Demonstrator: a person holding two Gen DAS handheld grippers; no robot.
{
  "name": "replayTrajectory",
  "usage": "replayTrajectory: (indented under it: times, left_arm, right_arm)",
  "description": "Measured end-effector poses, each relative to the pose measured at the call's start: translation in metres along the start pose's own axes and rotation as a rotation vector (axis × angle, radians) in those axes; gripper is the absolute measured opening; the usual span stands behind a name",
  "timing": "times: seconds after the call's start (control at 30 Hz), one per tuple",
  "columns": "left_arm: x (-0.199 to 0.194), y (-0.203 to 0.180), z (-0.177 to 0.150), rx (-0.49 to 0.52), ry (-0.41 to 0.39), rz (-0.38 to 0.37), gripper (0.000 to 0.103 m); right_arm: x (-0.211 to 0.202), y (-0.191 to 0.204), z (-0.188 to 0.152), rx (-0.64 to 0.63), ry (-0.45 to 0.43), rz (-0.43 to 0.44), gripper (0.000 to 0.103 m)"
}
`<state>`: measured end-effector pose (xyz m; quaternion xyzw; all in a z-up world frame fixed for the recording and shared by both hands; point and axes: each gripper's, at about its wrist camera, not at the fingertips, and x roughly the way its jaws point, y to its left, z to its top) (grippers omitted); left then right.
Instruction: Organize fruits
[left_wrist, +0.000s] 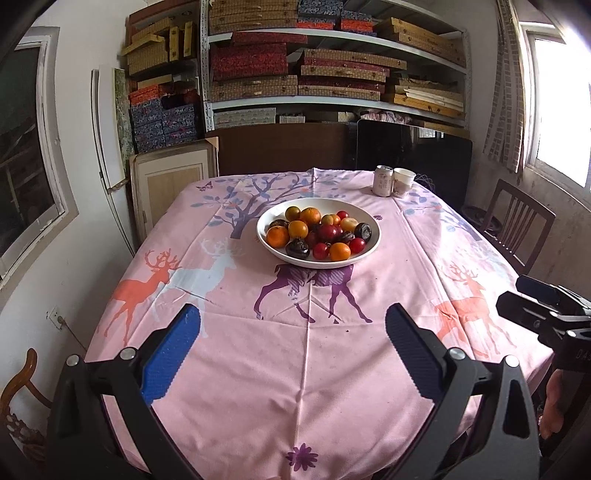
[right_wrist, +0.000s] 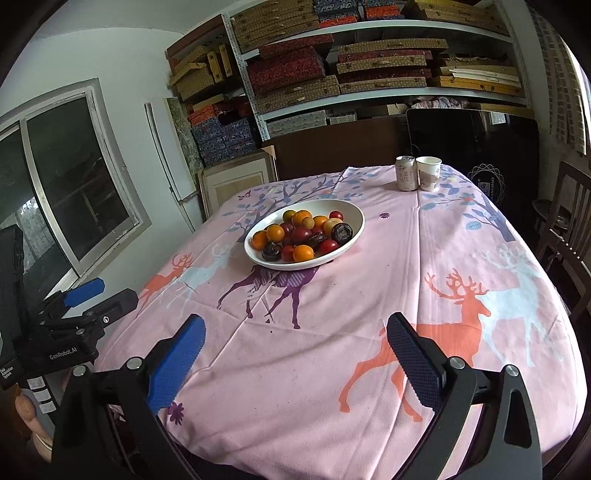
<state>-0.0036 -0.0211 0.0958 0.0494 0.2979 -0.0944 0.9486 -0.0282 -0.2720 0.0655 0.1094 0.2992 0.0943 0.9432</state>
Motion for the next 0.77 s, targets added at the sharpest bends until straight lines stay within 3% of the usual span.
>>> replayTrajectory:
  times: [0.17,0.53,0.77]
  left_arm:
    - [-0.0037,-0.0075,0.0024,0.019,0.007,-0.018,0.098]
    - [-0.0050,-0.0083,0.0039,0.016,-0.053,0.102,0.098]
    - [-0.0014,-0.0009,0.0032,-0.005,-0.044,0.114,0.098]
  right_arm:
    - [-0.0032,0.0019,-0.0039,0.000,-0.009,0.008,0.099]
    - [-0.0077,0.0001,-0.0079,-0.007,-0.016,-0.006,0.099]
    - [-0.0064,-0.0032,-0.0088,0.001,-0.004,-0.010,0.099]
